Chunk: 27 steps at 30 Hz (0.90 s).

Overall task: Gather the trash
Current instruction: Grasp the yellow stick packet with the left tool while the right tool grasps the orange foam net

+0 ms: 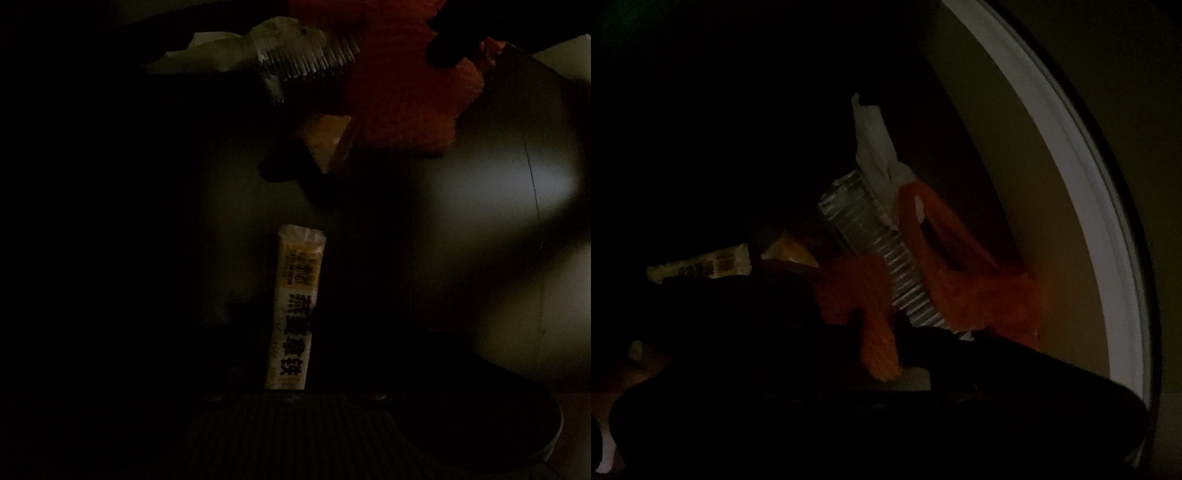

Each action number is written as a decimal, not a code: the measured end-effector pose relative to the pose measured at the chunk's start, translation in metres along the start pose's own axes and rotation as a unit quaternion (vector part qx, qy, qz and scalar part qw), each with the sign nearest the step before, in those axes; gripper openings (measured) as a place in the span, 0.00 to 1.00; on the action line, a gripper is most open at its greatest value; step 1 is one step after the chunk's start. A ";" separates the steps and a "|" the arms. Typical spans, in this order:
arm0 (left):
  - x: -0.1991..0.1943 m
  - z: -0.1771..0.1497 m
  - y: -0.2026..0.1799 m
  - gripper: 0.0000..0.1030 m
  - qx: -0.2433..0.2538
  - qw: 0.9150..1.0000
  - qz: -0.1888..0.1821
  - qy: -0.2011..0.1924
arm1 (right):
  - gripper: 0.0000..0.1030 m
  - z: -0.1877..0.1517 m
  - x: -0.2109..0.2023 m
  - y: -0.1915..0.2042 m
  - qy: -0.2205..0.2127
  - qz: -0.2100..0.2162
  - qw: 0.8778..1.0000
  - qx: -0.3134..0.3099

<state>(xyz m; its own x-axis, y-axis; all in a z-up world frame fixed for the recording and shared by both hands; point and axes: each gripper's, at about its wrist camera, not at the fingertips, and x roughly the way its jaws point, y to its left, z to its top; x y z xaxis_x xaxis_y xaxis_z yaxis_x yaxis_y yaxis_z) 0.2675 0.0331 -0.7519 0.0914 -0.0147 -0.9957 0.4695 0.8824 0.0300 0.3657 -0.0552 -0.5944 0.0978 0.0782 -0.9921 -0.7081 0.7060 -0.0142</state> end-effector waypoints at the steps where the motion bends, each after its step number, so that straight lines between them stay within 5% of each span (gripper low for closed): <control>1: -0.003 0.002 -0.002 0.23 0.000 1.000 0.001 0.000 | 0.13 0.000 0.000 0.000 -0.001 0.000 1.000 0.000; 13: -0.048 -0.002 0.003 0.20 -0.039 0.999 0.009 -0.025 | 0.08 -0.020 -0.043 0.005 -0.031 0.021 0.998 0.047; 27: -0.239 0.009 0.017 0.20 -0.081 0.987 0.020 -0.140 | 0.08 -0.036 -0.232 0.009 -0.152 -0.009 0.980 0.131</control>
<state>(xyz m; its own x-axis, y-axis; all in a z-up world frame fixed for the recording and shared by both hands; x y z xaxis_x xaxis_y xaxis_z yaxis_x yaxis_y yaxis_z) 0.2616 0.0476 -0.5123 0.3574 -0.0878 -0.9298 0.3156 0.9483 0.0317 0.3113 -0.0918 -0.3689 0.3400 0.2424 -0.9087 -0.5040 0.8627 0.0416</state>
